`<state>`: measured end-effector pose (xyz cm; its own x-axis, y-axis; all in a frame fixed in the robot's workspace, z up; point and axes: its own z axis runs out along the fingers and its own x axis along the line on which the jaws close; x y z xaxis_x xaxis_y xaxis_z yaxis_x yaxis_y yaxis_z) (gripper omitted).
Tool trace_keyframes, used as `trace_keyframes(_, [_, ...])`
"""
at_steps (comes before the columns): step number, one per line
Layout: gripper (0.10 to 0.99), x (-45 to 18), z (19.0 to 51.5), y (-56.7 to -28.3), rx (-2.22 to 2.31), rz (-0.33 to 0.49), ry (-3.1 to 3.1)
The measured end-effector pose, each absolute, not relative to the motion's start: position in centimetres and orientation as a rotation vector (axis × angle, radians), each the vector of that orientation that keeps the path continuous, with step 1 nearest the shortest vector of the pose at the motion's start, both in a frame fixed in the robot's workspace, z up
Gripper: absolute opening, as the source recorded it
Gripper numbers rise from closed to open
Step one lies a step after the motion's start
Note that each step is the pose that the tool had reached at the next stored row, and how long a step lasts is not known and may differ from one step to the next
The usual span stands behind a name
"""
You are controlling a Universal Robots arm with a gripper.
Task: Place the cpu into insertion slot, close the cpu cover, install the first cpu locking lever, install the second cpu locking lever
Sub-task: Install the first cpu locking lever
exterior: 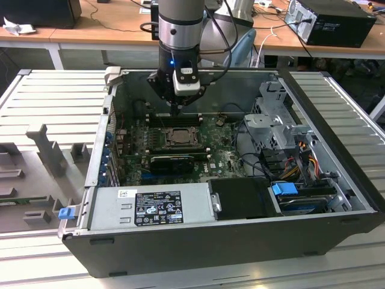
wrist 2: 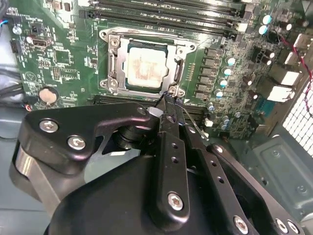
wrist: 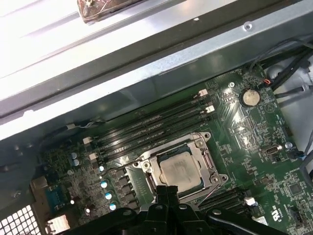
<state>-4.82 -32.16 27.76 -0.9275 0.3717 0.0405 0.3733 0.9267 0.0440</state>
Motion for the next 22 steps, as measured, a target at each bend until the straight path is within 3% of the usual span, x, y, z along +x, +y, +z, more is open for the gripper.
trace_keyframes(22, [0.106,-4.92,27.62,-32.17,0.126,-0.066,-3.096])
